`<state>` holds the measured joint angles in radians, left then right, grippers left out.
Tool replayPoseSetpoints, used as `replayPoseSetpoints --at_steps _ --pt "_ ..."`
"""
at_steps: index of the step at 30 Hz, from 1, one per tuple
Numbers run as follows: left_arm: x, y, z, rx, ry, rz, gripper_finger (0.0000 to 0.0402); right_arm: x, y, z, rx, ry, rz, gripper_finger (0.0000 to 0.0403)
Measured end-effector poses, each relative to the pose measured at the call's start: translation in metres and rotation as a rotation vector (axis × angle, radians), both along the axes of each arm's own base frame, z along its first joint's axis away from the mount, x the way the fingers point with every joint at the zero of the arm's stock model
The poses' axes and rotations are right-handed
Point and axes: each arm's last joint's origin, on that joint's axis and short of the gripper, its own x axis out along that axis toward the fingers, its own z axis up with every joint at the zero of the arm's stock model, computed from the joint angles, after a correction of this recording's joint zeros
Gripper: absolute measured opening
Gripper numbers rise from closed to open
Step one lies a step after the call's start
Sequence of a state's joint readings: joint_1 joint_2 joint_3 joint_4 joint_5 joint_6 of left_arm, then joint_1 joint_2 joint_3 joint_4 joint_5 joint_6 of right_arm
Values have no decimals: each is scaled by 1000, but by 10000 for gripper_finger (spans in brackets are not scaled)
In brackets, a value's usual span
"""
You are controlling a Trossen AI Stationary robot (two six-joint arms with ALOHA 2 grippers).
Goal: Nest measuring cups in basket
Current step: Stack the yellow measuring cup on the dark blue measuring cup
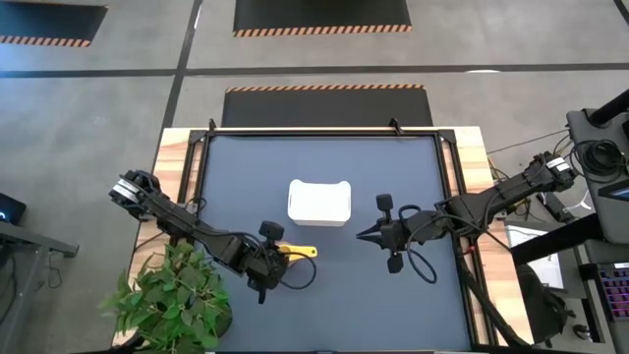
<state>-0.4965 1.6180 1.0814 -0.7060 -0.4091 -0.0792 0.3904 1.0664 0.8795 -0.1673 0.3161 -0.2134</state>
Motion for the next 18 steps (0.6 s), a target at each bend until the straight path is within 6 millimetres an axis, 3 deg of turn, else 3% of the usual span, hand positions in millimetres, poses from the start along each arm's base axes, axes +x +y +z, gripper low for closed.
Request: replayPoseSetpoints --at_steps 18 --pt "-1 -1 -1 -52 30 -8 0 0 0 0 -4 0 1 9"
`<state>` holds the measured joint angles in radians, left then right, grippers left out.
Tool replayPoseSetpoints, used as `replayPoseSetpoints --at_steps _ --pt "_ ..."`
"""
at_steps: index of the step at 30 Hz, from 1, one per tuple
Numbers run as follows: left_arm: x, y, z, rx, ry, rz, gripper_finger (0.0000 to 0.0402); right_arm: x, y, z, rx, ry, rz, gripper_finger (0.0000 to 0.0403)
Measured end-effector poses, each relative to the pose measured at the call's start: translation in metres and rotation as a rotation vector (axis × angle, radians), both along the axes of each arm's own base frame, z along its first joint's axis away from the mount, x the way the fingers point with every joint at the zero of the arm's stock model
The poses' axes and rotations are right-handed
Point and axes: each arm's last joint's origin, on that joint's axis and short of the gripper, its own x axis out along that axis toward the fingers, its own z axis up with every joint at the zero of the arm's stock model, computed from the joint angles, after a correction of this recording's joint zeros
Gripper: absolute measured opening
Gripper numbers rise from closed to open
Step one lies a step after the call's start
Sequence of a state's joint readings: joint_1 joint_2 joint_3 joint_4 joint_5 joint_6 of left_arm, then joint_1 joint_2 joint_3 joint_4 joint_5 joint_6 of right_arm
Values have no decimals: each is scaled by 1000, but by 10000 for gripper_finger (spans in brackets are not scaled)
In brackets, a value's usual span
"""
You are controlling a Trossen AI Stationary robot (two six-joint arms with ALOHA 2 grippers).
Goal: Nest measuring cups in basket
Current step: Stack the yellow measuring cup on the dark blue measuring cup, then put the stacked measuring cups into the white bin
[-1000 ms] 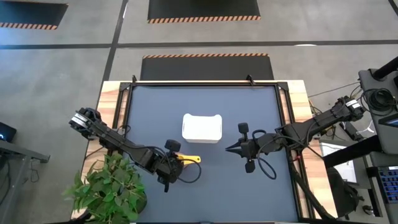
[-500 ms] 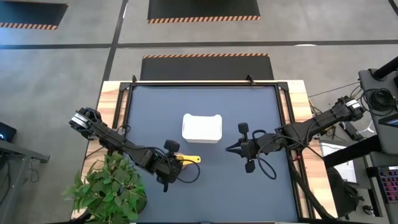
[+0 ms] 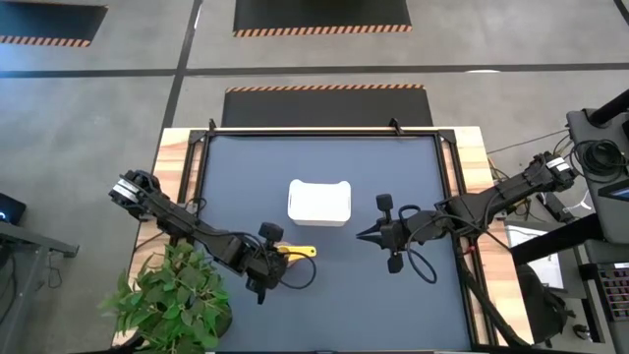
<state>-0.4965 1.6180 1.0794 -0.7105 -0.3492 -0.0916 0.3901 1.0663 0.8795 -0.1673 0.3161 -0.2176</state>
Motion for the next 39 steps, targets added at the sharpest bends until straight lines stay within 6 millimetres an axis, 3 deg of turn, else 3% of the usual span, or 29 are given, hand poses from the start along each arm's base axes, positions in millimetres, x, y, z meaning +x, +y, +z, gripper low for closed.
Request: replayPoseSetpoints --at_steps 12,26,39 --pt "0 0 2 2 8 3 0 0 0 0 0 0 0 9" --pt "19 -10 55 -3 -102 -98 0 0 0 0 5 0 -3 9" --pt "14 -5 38 -23 -58 -57 7 0 0 0 42 0 -21 9"
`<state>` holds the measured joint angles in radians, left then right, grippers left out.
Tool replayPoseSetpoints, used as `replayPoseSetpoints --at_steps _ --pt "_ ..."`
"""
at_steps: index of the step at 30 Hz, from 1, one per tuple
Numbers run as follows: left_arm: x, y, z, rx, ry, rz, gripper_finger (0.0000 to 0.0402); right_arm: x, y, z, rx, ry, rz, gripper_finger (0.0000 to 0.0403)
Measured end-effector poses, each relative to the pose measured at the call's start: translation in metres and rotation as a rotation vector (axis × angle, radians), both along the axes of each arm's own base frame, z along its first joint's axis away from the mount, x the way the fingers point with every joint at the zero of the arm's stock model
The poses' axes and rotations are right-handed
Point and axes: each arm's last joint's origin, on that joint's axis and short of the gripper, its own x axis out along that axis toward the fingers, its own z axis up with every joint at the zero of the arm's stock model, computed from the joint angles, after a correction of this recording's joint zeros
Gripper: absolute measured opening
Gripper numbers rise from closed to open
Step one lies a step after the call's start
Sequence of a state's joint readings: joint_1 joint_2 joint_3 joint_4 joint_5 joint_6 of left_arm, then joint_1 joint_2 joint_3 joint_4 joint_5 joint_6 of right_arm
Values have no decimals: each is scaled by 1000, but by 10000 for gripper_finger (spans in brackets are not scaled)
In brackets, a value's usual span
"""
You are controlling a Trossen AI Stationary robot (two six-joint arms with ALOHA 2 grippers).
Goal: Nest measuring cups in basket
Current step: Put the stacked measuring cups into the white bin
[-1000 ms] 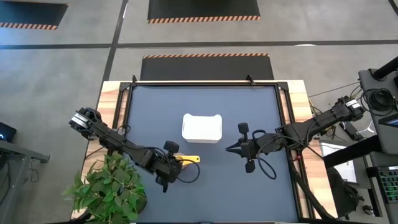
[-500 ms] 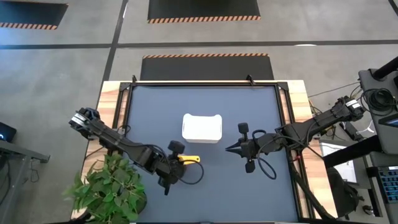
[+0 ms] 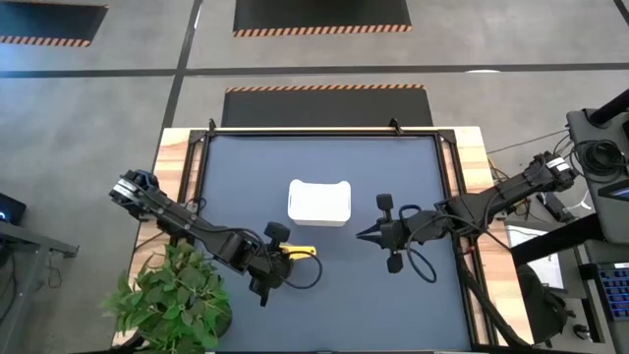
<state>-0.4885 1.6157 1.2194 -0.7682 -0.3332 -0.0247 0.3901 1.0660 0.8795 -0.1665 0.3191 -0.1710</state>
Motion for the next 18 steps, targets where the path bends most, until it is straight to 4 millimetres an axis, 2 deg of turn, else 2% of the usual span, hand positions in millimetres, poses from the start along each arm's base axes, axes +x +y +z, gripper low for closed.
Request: replayPoseSetpoints --at_steps 6,18 --pt "-6 1 -6 -45 93 -22 54 0 0 0 38 1 -17 9" --pt "-11 2 -23 -59 124 -33 210 1 0 2 29 -26 -33 9"
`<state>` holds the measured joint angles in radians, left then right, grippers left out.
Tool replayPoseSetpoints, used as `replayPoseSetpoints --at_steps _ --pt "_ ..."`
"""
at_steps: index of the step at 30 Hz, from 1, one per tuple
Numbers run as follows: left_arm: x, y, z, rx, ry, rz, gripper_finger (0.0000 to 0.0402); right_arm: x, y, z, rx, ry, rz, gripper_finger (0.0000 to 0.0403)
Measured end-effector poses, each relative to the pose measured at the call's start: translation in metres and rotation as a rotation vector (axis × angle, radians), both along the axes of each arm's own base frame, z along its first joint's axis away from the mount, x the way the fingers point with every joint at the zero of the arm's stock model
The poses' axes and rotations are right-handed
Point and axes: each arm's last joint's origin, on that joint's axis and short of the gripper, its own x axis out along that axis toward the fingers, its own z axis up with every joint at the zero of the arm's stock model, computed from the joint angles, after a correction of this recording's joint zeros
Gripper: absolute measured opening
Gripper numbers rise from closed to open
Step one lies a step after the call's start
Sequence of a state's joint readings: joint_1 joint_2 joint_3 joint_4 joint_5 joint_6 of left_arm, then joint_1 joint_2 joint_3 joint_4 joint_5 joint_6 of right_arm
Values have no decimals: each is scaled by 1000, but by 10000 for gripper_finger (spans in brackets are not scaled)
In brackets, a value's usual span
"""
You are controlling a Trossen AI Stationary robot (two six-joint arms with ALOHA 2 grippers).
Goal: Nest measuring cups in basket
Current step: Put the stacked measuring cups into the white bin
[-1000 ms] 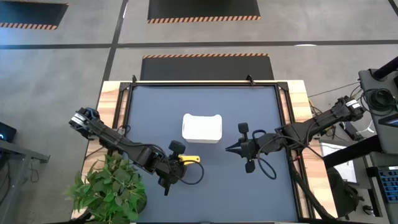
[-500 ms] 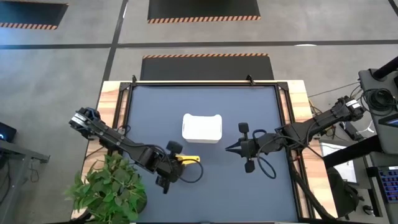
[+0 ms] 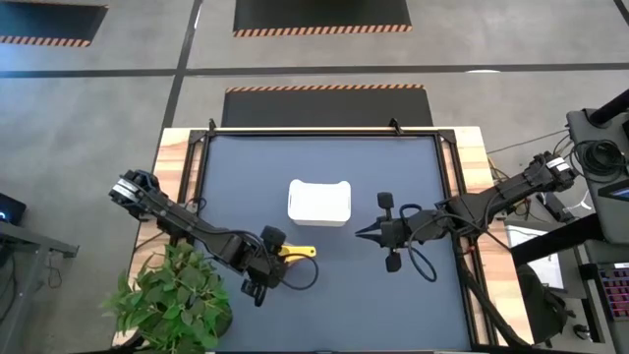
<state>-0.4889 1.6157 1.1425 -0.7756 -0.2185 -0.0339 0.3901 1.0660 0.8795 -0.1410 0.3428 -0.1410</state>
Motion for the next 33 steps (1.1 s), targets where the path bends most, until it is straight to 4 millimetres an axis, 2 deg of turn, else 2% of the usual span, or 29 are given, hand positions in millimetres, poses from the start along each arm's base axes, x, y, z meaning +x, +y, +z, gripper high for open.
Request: replayPoseSetpoints --at_steps 5,26,33 --pt "1 0 -3 1 -22 -11 233 0 0 0 1 0 -1 9" --pt "-5 4 -35 -5 -63 12 219 0 0 0 35 3 -14 9" --pt "-6 5 -38 26 -91 27 218 0 0 0 59 3 -24 9"
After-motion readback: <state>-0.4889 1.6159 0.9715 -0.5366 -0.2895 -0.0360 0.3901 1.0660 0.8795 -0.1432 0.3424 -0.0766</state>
